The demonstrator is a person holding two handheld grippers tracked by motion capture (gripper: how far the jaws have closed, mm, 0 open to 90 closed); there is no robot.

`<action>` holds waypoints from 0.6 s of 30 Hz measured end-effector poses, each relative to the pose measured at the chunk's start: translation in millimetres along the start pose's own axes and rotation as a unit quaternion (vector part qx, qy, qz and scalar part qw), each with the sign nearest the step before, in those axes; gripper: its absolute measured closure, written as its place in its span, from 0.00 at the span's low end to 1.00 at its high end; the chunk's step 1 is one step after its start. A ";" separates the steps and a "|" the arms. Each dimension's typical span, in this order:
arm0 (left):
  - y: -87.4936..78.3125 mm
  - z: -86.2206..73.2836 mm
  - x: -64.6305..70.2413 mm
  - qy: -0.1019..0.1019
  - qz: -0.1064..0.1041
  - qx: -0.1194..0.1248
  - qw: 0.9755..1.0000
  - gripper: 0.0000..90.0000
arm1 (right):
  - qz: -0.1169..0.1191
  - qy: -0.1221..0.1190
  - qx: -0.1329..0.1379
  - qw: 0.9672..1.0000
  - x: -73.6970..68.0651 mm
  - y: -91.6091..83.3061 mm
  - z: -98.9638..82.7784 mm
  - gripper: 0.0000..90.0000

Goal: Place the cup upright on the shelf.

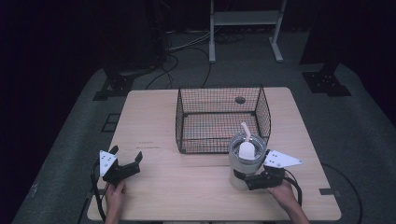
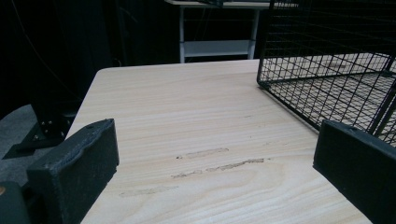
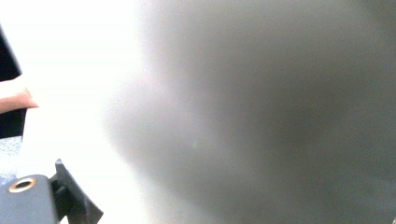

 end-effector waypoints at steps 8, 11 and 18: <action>0.0 0.0 0.0 0.000 0.000 0.000 1.000 0.00 | 0.024 -0.007 0.016 1.000 -7.9 -2.2 12.3 0.08; 0.0 0.0 0.0 0.000 0.000 0.000 1.000 0.00 | 0.029 -0.006 0.021 0.999 -9.6 -2.0 17.9 0.08; 0.0 0.0 -0.1 -0.001 0.000 0.000 1.000 0.00 | 0.037 -0.009 0.036 0.999 -7.0 -2.0 39.0 0.08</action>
Point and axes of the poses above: each handheld gripper's, and its own axes: y roughly forward along the jaws, z roughly out of its top, x roughly to its right, the point moved 8 cm from there along y, roughly forward along the jaws, and after that the axes turned 7 degrees about z, right-handed, at the moved point
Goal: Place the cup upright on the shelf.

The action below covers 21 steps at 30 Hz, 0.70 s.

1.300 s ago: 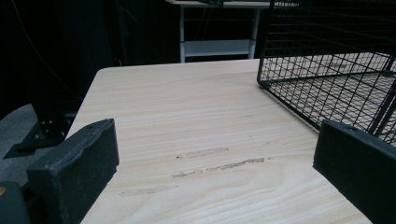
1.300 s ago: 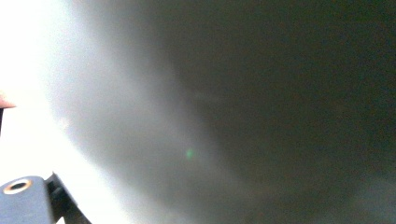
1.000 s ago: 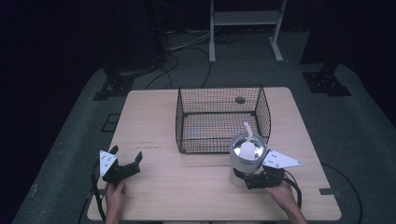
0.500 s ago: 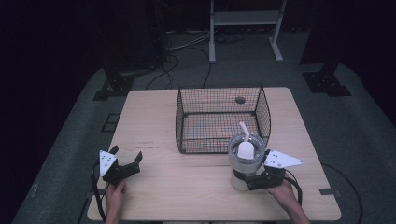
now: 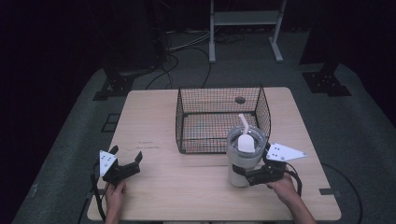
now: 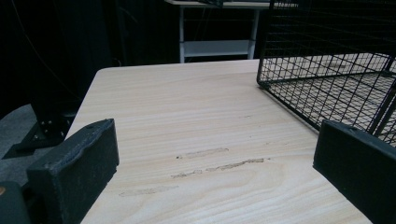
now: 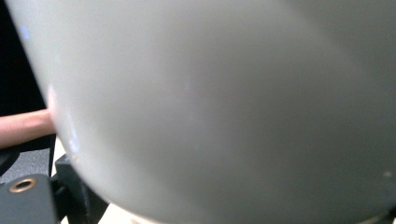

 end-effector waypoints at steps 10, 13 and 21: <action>0.0 0.0 0.0 -0.001 0.000 -0.001 1.000 0.00 | 0.010 -0.008 0.013 1.000 7.5 1.1 36.0 0.08; 0.0 0.0 0.0 -0.002 0.000 -0.001 1.000 0.00 | 0.011 -0.008 0.014 1.000 8.8 1.5 41.9 0.08; 0.1 0.2 0.0 0.000 0.000 0.001 1.000 0.00 | 0.014 -0.001 0.021 1.000 20.0 6.5 68.4 0.08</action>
Point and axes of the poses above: each handheld gripper's, and its own axes: y roughly forward along the jaws, z roughly out of its top, x roughly to its right, the point moved 8 cm from there along y, roughly forward along the jaws, and after that the axes turned 7 degrees about z, right-handed, at the moved point
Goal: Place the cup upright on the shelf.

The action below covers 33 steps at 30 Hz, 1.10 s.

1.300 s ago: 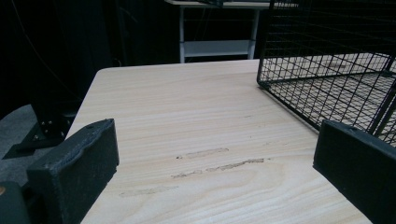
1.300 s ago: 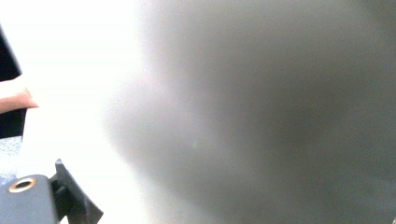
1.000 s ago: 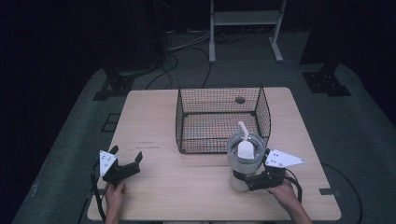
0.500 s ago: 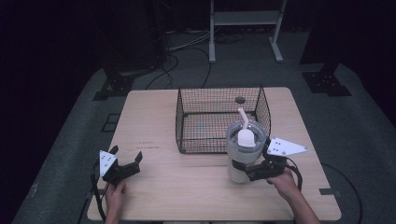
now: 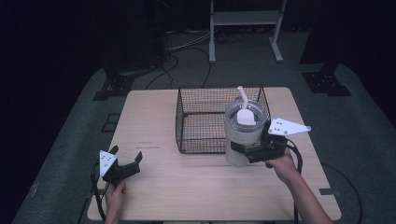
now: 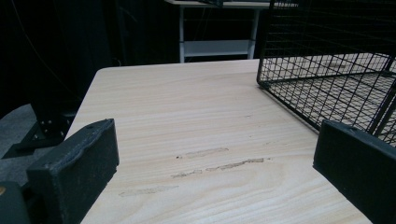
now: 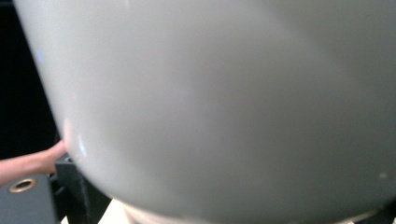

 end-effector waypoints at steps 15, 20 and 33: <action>0.0 -0.1 -0.3 -0.001 -0.001 0.000 1.000 0.00 | -0.006 0.007 0.006 1.000 29.5 19.5 29.0 0.08; 0.0 0.1 -0.3 -0.002 -0.002 0.001 1.000 0.00 | -0.011 0.005 0.008 1.000 40.4 29.6 35.3 0.08; 0.1 0.2 -0.4 -0.003 -0.005 0.002 1.000 0.00 | -0.014 0.001 -0.020 1.000 70.5 63.0 45.9 0.08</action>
Point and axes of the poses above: each handheld gripper's, and its own axes: y roughly forward along the jaws, z roughly out of its top, x roughly to its right, the point moved 8 cm from there along y, roughly forward along the jaws, and after that the axes turned 7 degrees about z, right-handed, at the moved point
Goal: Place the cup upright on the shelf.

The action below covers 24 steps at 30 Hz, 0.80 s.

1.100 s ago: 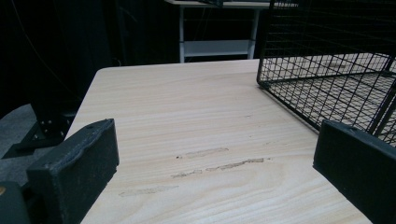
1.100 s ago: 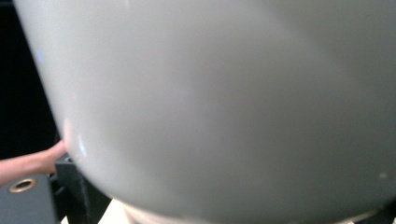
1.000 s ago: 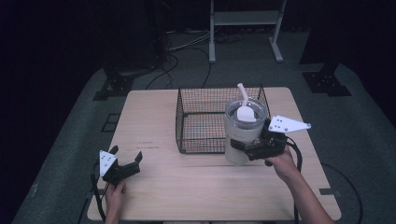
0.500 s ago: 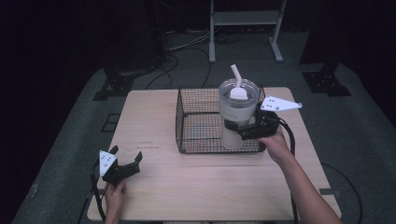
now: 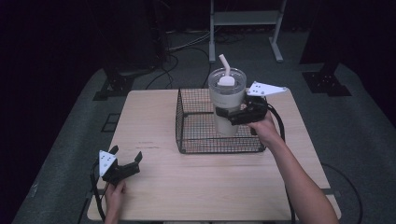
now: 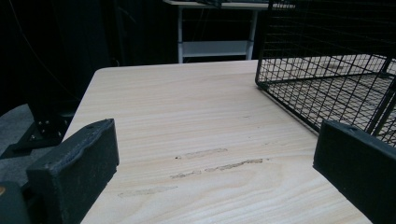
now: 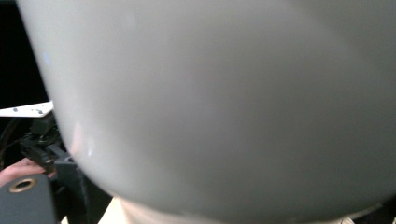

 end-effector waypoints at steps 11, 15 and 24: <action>-0.5 -0.2 -1.2 0.001 0.000 -0.002 1.000 0.00 | 0.004 -0.002 -0.012 1.000 21.4 26.2 -2.3 0.08; -0.6 -0.3 -0.9 -0.001 0.000 -0.002 1.000 0.00 | 0.008 -0.003 -0.023 1.000 27.5 36.5 -5.1 0.08; -0.5 -0.1 -0.4 -0.002 -0.001 -0.001 1.000 0.00 | 0.023 -0.006 -0.048 0.999 37.3 60.8 -10.8 0.08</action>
Point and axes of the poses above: each handheld gripper's, and its own axes: y roughly forward along the jaws, z roughly out of its top, x roughly to its right, the point moved 8 cm from there along y, roughly forward along the jaws, and after that the axes turned 7 degrees about z, right-handed, at the moved point
